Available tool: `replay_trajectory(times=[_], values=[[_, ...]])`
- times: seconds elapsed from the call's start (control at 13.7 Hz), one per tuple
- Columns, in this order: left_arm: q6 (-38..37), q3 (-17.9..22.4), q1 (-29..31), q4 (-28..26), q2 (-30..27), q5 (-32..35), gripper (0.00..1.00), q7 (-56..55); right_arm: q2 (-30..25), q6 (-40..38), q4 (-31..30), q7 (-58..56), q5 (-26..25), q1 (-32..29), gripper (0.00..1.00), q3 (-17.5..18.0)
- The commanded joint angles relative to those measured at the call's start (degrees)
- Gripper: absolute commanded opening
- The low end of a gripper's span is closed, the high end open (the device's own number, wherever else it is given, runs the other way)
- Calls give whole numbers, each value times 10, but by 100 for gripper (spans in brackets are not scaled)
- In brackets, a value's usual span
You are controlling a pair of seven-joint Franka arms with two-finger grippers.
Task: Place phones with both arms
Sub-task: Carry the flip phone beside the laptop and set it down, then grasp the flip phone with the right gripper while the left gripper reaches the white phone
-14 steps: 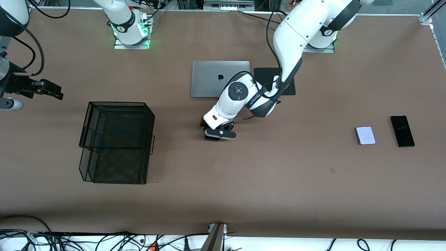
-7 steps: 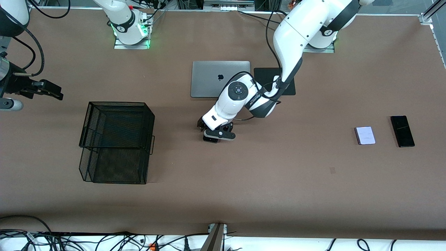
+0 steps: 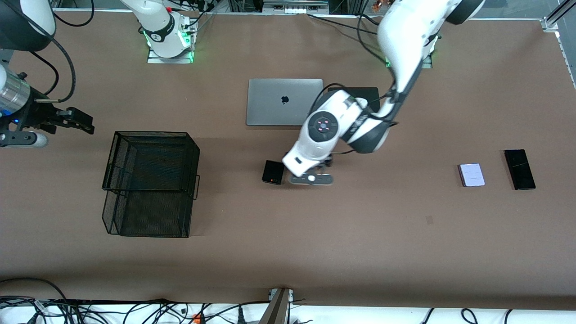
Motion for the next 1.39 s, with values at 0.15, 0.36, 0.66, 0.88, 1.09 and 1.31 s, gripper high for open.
replay_trajectory(times=[0.15, 0.36, 0.66, 0.88, 1.09, 1.31], values=[[-179, 9, 110, -15, -82, 38, 100, 151, 18, 23, 2, 86, 0, -8, 100, 68], [-274, 9, 218, -17, -90, 46, 100, 215, 35, 42, 3, 185, -2, -8, 100, 141], [-256, 9, 316, -64, -88, 128, 100, 277, 79, 92, 4, 324, -19, -7, 100, 263], [-105, 3, 397, -174, -130, 150, 100, 308, 129, 135, 9, 456, -102, -3, 100, 365], [154, 4, 452, -352, -204, 153, 100, 373, 204, 142, 45, 585, -167, 43, 100, 405], [347, 4, 496, -456, -214, 155, 100, 408, 266, 153, 49, 624, -228, 85, 100, 405]])
